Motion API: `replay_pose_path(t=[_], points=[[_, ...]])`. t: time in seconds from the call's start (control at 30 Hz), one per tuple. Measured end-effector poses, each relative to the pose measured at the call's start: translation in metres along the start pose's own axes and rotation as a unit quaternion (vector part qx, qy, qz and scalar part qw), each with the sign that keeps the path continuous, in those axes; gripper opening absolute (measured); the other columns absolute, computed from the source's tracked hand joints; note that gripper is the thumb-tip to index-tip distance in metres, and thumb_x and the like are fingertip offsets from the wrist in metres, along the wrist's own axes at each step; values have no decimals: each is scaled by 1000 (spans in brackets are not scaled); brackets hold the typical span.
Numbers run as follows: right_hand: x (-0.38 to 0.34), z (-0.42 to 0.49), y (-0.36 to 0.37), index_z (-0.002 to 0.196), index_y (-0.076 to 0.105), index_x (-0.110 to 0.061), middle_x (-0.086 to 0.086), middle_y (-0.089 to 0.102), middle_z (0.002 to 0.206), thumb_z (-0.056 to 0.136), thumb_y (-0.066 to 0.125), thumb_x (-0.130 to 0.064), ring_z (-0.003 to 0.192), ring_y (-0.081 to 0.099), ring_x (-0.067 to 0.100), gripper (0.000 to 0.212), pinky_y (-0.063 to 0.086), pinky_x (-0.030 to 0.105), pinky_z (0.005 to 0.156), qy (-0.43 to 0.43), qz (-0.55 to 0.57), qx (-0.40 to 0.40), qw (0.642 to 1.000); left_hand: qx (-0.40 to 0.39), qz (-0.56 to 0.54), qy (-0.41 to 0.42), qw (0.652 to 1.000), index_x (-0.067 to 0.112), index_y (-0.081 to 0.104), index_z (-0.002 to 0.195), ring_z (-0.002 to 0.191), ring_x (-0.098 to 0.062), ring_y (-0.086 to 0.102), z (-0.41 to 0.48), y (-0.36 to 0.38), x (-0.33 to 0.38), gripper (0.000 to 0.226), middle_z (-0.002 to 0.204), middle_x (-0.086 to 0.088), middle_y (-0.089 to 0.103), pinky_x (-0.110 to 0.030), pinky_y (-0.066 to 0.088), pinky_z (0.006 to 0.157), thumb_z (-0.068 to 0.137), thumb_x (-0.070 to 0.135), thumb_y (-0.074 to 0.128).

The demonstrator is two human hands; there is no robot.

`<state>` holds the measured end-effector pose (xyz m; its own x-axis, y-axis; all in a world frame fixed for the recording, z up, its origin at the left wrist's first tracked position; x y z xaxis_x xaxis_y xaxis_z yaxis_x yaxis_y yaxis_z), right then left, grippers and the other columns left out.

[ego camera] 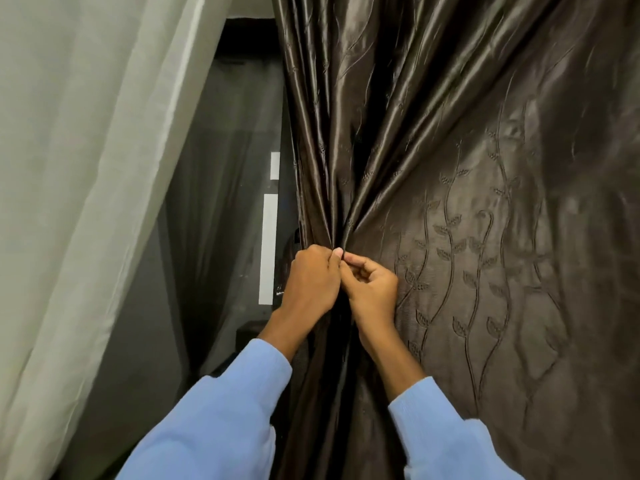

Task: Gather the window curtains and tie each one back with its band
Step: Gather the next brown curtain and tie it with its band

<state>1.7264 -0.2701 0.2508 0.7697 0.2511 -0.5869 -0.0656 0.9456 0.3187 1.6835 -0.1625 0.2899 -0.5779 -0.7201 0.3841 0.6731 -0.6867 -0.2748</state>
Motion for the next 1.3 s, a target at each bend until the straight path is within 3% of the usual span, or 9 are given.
replay_pose_path(t=[0.3, 0.5, 0.63, 0.77, 0.87, 0.97, 1.1, 1.2, 1.3], points=[[-4, -5, -13, 98, 78, -7, -1, 77, 82, 83, 75, -3, 74, 70, 5, 15, 57, 23, 71, -36, -112, -37, 992, -3, 78, 0, 997, 3, 62, 63, 58, -27, 58, 13, 12, 8, 39, 60, -12, 60, -31, 41, 53, 93, 27, 55], [-3, -3, -25, 101, 78, -12, -3, 77, 85, 81, 75, -10, 80, 72, 10, 20, 59, 40, 82, -23, -216, -33, 976, 30, 89, 18, 995, 12, 55, 57, 45, -8, 43, 9, 16, 10, 34, 52, -2, 52, -17, 26, 44, 88, 22, 63], [-20, -9, -33, 103, 78, -25, -12, 74, 92, 85, 70, -18, 83, 69, 4, 21, 58, 39, 81, -39, -291, -81, 953, 17, 124, 44, 991, 2, 63, 70, 62, -29, 60, 9, 17, 11, 30, 68, -17, 63, -35, 49, 57, 92, 22, 59], [-65, -31, -103, 114, 69, -35, -14, 61, 119, 82, 71, -24, 109, 57, 6, 34, 42, 43, 104, -201, -403, 156, 879, 16, 154, 69, 985, 0, 62, 77, 68, -35, 62, 5, 18, 11, 32, 74, -19, 64, -38, 51, 61, 95, 25, 55], [-81, -38, -166, 142, 46, -28, 3, 33, 156, 70, 79, -46, 144, 28, 24, 81, 19, 52, 113, -164, -509, 321, 782, 18, 182, 70, 981, -1, 60, 77, 71, -40, 62, 6, 25, 11, 33, 75, -21, 62, -36, 44, 58, 96, 24, 53], [-72, -23, -203, 155, 15, -18, 17, 8, 164, 55, 81, -69, 151, 10, 30, 131, 10, 58, 116, -26, -492, 315, 811, 10, 196, 75, 978, -1, 58, 75, 71, -41, 62, 8, 36, 12, 31, 74, -21, 61, -35, 40, 55, 97, 20, 51], [-58, 6, -201, 155, 0, -24, 16, 27, 159, 41, 71, -88, 143, 34, 32, 149, 20, 57, 111, 57, -462, 236, 853, 1, 214, 72, 974, -4, 61, 82, 79, -45, 62, 11, 46, 11, 26, 82, -26, 62, -44, 49, 65, 96, 16, 50], [-51, 25, -186, 154, 13, -22, 4, 49, 147, 51, 76, -80, 134, 47, 28, 134, 24, 53, 112, 88, -427, 192, 879, -5, 247, 75, 966, -4, 59, 80, 77, -45, 61, 12, 47, 8, 19, 81, -27, 61, -46, 49, 65, 93, 8, 52], [-52, 33, -177, 137, 48, -14, 6, 61, 134, 72, 79, -53, 125, 55, 29, 82, 37, 50, 109, 46, -399, 227, 887, -21, 275, 80, 958, -3, 58, 76, 71, -43, 62, 10, 45, 8, 15, 77, -25, 61, -43, 49, 61, 89, 3, 55]])
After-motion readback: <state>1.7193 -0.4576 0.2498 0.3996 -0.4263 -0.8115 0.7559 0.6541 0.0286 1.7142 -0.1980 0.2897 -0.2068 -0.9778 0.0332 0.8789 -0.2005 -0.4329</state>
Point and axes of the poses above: each hand's wrist, its own z-axis towards the middle knuckle, its own y-axis out of the palm, x = y × z, the point moved 6 cm from there along z, towards the middle knuckle
